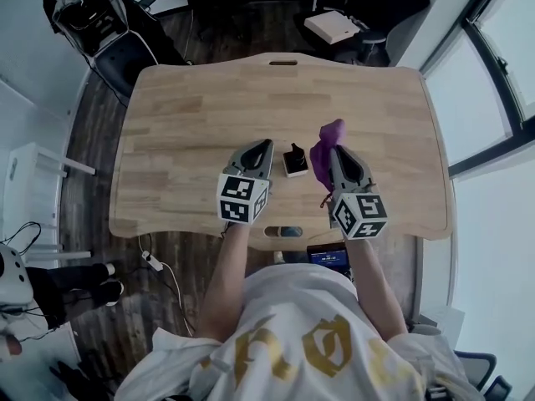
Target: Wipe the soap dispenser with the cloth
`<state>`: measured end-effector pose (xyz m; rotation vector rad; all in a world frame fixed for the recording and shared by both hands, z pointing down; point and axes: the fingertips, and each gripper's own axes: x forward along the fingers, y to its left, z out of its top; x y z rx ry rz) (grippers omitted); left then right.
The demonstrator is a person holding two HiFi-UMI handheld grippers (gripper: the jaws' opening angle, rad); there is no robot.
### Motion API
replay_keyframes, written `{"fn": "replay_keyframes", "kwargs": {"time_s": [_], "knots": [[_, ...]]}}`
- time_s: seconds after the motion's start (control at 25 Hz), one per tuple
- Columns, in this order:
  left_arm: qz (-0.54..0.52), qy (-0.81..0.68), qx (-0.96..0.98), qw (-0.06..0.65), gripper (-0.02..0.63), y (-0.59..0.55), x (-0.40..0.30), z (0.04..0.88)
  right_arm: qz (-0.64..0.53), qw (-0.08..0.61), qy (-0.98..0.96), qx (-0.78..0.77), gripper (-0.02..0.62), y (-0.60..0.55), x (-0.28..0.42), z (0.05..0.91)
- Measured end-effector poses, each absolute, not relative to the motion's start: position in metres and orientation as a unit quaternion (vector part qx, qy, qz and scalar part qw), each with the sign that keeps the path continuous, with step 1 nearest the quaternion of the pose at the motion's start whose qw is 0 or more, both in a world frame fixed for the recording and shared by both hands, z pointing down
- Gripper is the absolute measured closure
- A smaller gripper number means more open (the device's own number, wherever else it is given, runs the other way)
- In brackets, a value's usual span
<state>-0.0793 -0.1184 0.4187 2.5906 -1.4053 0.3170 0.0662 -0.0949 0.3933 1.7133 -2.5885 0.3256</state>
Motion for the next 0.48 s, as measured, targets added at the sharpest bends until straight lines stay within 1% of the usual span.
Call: {"fn": "replay_keyframes", "kwargs": {"time_s": [0.2, 0.48], "knots": [[0.103, -0.476, 0.867, 0.104, 0.597, -0.102, -0.078, 0.419, 0.097, 0.032, -0.818, 0.566, 0.568, -0.079, 0.071, 0.396], [0.084, -0.476, 0.866, 0.126, 0.597, -0.092, -0.082, 0.422, 0.106, 0.035, -0.811, 0.574, 0.568, -0.065, 0.08, 0.404]]}}
